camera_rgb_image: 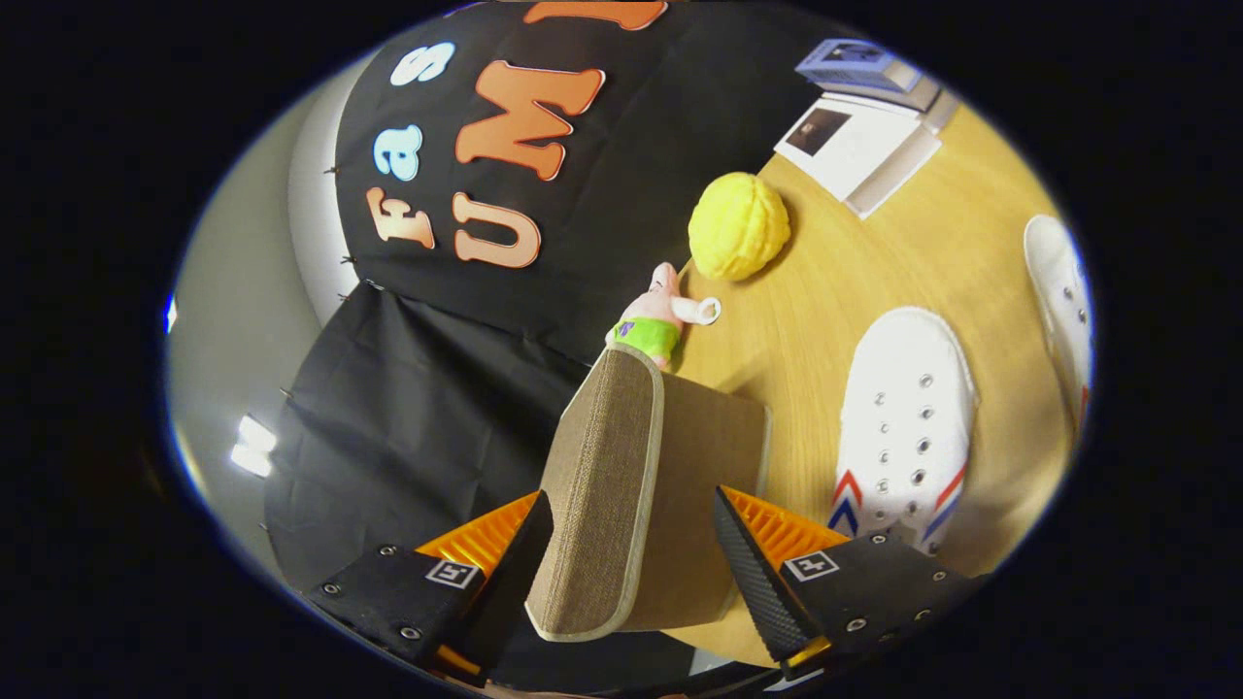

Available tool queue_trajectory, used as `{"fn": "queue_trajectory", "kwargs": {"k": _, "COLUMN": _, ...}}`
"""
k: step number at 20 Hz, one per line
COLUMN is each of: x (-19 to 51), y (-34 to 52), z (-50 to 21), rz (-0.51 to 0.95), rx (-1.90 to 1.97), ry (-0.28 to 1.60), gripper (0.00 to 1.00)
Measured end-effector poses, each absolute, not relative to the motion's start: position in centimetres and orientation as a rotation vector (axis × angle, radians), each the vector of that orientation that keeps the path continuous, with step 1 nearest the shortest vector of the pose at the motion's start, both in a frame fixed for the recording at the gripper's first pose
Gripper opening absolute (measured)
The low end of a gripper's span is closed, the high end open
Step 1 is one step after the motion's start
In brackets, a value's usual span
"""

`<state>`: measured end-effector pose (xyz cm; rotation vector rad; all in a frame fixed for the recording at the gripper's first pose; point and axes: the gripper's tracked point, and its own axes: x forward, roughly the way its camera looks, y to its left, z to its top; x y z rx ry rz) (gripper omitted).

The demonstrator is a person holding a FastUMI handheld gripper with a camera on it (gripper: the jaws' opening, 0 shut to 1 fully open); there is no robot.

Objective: Open the storage box then place both shoes into the box .Put the left shoe in first, then the right shoe, with the right side of both shoes facing outward in a uniform manner.

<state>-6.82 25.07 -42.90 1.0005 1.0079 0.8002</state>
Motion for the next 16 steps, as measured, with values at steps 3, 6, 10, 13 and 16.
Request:
{"fn": "queue_trajectory", "kwargs": {"k": 3, "x": -7.1, "y": 26.5, "z": -42.8, "rz": 0.860, "rx": 1.070, "ry": 1.050, "gripper": 0.98}}
{"fn": "queue_trajectory", "kwargs": {"k": 6, "x": -7.3, "y": 27.7, "z": -42.4, "rz": 0.921, "rx": 1.136, "ry": 1.076, "gripper": 0.98}}
{"fn": "queue_trajectory", "kwargs": {"k": 10, "x": -8.0, "y": 28.7, "z": -42.5, "rz": 0.977, "rx": 1.173, "ry": 1.115, "gripper": 0.97}}
{"fn": "queue_trajectory", "kwargs": {"k": 13, "x": -8.7, "y": 29.1, "z": -41.8, "rz": 1.015, "rx": 1.193, "ry": 1.132, "gripper": 0.97}}
{"fn": "queue_trajectory", "kwargs": {"k": 16, "x": -8.4, "y": 28.3, "z": -40.7, "rz": 1.007, "rx": 1.198, "ry": 1.105, "gripper": 0.96}}
